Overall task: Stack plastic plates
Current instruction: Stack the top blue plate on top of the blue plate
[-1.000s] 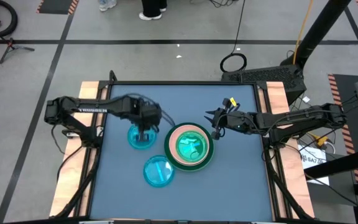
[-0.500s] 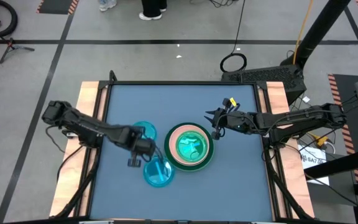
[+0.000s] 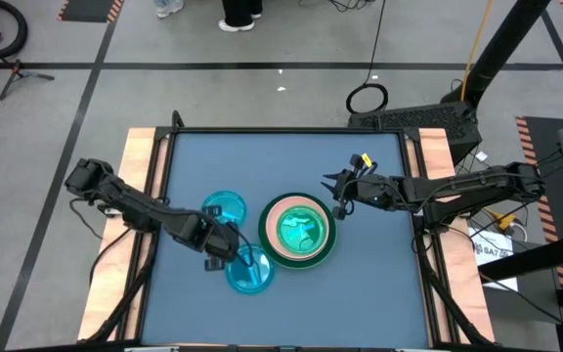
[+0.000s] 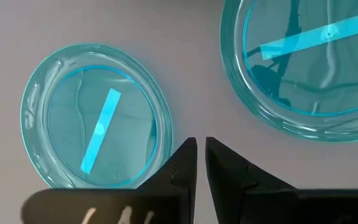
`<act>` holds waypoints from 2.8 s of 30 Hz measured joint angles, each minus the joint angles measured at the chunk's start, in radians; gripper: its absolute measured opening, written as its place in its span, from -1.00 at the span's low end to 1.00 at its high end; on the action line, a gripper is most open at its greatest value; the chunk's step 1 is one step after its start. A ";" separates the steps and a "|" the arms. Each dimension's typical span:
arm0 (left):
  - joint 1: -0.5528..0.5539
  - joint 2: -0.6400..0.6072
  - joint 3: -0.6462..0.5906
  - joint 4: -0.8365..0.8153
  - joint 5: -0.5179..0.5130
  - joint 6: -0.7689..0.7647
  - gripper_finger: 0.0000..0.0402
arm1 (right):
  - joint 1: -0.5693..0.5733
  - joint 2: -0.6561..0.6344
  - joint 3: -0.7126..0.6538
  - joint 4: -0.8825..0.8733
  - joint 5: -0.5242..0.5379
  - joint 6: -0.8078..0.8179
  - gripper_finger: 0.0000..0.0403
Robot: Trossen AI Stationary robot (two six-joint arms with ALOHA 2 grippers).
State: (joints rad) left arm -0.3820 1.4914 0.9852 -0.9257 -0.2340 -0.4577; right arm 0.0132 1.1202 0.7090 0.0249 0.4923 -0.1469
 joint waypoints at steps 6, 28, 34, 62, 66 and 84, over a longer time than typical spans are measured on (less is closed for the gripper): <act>0.001 0.001 0.000 -0.014 -0.002 -0.025 -0.55 | 0.000 0.000 0.000 0.004 0.000 0.003 -0.57; -0.033 0.001 -0.253 0.251 -0.105 -0.077 -0.24 | -0.001 0.000 0.000 0.004 0.000 0.004 -0.57; -0.033 0.001 -0.299 0.272 -0.132 -0.104 -0.24 | -0.001 0.000 0.000 0.004 0.000 0.004 -0.57; -0.033 0.002 -0.347 0.322 -0.170 -0.096 -0.79 | -0.001 0.000 0.000 0.004 0.000 0.004 -0.57; -0.032 0.002 -0.348 0.318 -0.177 -0.095 -0.92 | -0.001 0.000 0.000 0.004 0.000 0.004 -0.57; -0.033 0.003 -0.091 0.032 -0.257 0.099 -0.98 | -0.001 0.000 0.000 0.004 0.000 0.004 -0.57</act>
State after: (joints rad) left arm -0.4152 1.4944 0.8939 -0.8938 -0.4915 -0.3582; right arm 0.0126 1.1202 0.7090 0.0292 0.4927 -0.1429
